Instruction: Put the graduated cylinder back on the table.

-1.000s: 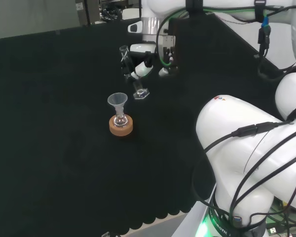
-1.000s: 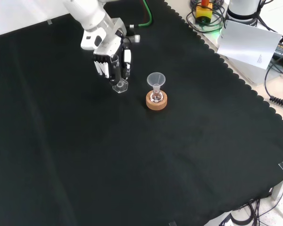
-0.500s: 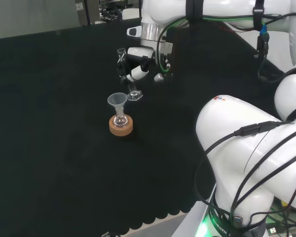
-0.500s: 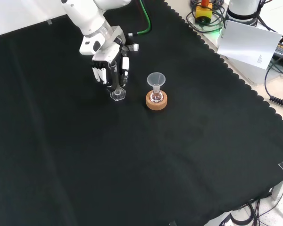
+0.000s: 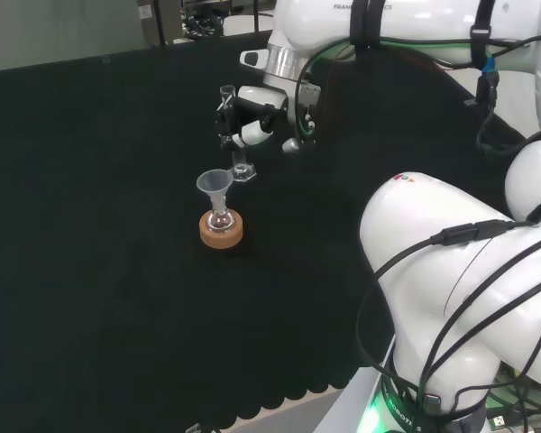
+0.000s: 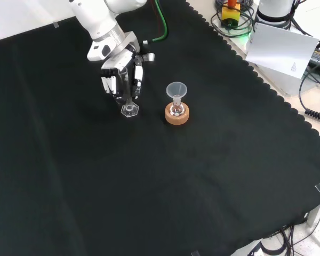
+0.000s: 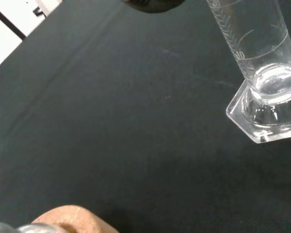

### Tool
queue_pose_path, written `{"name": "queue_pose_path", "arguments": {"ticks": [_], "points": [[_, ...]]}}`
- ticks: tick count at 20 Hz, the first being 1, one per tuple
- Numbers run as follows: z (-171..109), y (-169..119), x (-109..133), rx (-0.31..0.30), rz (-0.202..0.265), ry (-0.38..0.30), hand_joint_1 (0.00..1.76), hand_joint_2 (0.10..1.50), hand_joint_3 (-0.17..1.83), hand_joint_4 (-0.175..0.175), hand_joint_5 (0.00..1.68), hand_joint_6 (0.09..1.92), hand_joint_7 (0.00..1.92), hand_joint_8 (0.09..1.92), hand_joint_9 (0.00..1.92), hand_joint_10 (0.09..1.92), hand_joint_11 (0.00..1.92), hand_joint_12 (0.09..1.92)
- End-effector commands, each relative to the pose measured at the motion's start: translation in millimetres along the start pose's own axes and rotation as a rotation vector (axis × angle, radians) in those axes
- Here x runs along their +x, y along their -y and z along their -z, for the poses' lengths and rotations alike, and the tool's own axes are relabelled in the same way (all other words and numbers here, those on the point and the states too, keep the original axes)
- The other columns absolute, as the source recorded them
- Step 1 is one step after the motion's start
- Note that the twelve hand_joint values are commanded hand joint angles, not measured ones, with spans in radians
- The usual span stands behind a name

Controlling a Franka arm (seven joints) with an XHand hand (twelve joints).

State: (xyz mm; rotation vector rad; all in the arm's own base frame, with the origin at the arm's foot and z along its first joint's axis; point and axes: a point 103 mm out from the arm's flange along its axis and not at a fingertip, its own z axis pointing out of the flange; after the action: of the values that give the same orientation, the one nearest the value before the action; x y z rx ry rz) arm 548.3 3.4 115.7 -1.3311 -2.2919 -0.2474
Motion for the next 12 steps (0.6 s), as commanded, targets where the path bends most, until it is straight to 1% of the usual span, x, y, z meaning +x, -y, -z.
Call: {"name": "queue_pose_path", "arguments": {"ticks": [1, 3, 6, 8, 10, 12], "points": [[-1.5, -2.4, -1.4, 0.002, 0.007, -0.004, 1.15, 1.14, 0.02, -0.175, 0.92, 1.11, 1.47, 0.17, 1.51, 0.09, 1.1, 0.8], [-2.8, -3.6, -1.4, 0.016, 0.006, 0.002, 1.15, 1.14, 0.02, -0.175, 0.92, 1.12, 1.46, 0.17, 1.51, 0.09, 1.1, 0.8], [-3.4, -3.3, -3.2, 0.013, 0.003, 0.0, 1.15, 1.14, 0.03, -0.175, 0.92, 1.12, 1.46, 0.17, 1.5, 0.09, 1.1, 0.81], [-1.2, 1.8, -7.1, -0.002, 0.006, -0.01, 1.15, 1.14, 0.03, -0.175, 0.92, 1.12, 1.45, 0.17, 1.5, 0.09, 1.1, 0.81], [0.1, 3.6, -9.1, 0.02, 0.001, 0.008, 1.15, 1.14, 0.03, -0.175, 0.92, 1.12, 1.45, 0.17, 1.5, 0.09, 1.09, 0.81], [-1.7, 1.7, -8.0, 0.02, -0.004, 0.01, 1.14, 1.14, 0.03, -0.175, 0.92, 1.12, 1.45, 0.17, 1.49, 0.09, 1.09, 0.81]]}}
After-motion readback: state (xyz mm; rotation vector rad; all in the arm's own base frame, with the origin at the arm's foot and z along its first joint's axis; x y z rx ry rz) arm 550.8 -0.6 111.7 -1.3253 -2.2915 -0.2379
